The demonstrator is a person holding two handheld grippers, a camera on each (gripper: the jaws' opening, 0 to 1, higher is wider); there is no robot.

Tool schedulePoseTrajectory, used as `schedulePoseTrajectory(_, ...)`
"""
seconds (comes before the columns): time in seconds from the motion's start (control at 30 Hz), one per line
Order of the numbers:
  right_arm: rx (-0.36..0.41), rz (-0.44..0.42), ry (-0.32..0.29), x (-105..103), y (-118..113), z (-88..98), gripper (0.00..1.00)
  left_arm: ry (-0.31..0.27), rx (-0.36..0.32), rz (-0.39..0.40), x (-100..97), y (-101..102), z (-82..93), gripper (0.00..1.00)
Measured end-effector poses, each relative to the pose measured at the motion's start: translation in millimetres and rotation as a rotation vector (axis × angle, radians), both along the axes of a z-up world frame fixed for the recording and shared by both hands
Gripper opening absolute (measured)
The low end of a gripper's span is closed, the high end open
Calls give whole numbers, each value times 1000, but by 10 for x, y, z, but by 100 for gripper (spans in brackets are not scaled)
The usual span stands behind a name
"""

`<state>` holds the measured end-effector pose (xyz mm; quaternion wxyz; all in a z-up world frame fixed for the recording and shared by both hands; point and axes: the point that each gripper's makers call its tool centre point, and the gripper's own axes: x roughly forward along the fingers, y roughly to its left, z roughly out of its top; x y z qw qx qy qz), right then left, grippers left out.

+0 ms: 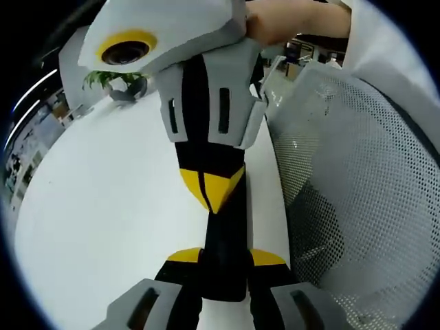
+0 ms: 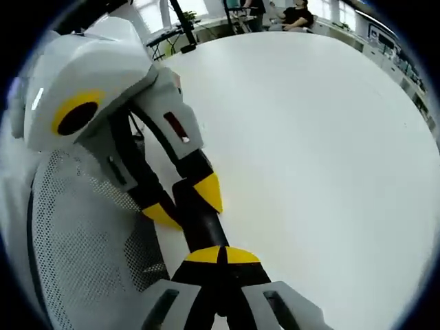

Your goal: Press the specified remote control buttons in sequence, fully releasing each button before pressing the next.

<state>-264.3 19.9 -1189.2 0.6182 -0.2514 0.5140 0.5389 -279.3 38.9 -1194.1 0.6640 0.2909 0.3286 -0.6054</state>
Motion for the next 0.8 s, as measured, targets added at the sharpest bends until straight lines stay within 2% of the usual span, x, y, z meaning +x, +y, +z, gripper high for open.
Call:
schedulePoseTrajectory(0.07,-3,-12,-5,-3,-8,-2,0,0,-2,0,0,0,1,22)
schedulePoseTrajectory(0.2,81,29,-97,8,11,13,0,0,-7,3,0,2,3,22)
schedulePoseTrajectory(0.27,111,17,-127,-9,-8,24,0,1,-12,3,2,2,5,22)
schedulePoseTrajectory(0.33,125,69,-137,-89,-22,50,0,2,-20,-6,-13,-10,10,22)
schedulePoseTrajectory(0.47,169,92,-148,-191,72,118,0,2,-17,-3,-12,-7,12,22)
schedulePoseTrajectory(0.6,113,180,-195,-179,82,39,0,2,-20,-3,-11,-6,12,22)
schedulePoseTrajectory(0.7,85,240,-229,-171,92,52,0,3,-20,-4,-11,-6,13,22)
schedulePoseTrajectory(0.8,51,256,-243,-198,101,35,0,5,-19,-8,-13,-5,11,23)
